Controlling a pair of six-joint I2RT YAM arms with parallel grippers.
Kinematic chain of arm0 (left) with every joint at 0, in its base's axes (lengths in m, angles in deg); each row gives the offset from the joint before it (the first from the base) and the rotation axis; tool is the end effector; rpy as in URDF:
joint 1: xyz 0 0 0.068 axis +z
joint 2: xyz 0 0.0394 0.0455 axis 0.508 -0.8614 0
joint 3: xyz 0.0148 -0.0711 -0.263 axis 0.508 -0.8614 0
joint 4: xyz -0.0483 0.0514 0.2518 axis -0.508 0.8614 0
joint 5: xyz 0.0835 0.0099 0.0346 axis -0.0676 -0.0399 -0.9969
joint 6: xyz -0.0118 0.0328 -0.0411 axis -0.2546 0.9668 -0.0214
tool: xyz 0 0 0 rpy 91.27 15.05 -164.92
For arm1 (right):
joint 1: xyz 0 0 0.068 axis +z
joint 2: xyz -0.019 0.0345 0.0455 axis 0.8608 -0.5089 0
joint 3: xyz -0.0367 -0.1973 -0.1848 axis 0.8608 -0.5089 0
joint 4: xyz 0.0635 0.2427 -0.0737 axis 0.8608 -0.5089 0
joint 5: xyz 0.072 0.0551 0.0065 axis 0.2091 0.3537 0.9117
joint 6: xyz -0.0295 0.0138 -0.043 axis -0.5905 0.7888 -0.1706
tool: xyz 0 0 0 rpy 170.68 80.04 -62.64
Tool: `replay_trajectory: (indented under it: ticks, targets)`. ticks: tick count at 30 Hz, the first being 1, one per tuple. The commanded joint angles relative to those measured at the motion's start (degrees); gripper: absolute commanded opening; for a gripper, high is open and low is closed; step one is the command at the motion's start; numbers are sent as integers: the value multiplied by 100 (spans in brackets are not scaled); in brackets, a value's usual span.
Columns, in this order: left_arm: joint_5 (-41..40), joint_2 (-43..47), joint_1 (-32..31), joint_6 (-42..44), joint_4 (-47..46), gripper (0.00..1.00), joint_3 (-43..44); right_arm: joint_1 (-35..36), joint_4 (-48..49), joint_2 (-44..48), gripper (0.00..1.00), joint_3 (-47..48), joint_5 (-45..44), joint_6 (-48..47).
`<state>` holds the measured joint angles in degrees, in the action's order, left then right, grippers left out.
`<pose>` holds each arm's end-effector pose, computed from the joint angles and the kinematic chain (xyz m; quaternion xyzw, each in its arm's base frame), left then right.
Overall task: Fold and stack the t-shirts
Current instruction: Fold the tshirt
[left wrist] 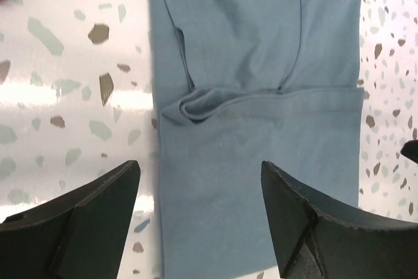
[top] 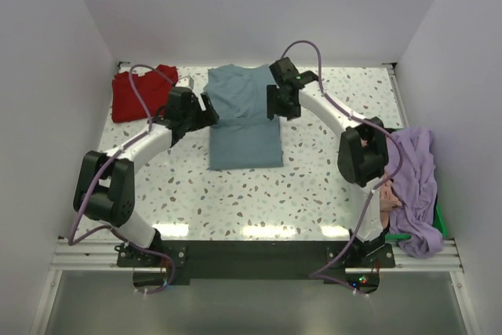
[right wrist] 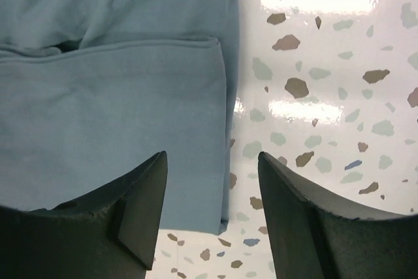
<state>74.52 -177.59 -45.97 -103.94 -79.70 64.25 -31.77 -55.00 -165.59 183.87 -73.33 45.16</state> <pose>0.3430 -0.0949 0.2241 -0.1385 0.8886 -0.1830 0.3972 0.4114 0.2099 0.2495 -0.0093 0.9659 0.0502 0.2536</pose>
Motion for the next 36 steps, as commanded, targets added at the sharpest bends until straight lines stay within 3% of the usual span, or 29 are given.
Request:
replay_trajectory:
  ticks: [1,4,10,16,30,36]
  targets:
    - [378,345,-3,133,-300,79,-503,-4,166,760,61,-626,328,56]
    - [414,529,-55,89,-344,76,-890,-4,403,1138,60,-1329,539,179]
    - [458,916,-222,-43,-370,72,-1584,14,957,1745,48,-2744,970,433]
    - [467,1171,-337,-139,-370,69,-2103,128,1370,1965,40,-3590,1172,618]
    - [309,1988,-416,-342,-194,68,-2683,198,1590,2229,38,-3951,1163,777]
    - [318,2042,-425,-394,-177,68,-2771,286,1643,1860,37,-3855,1181,741]
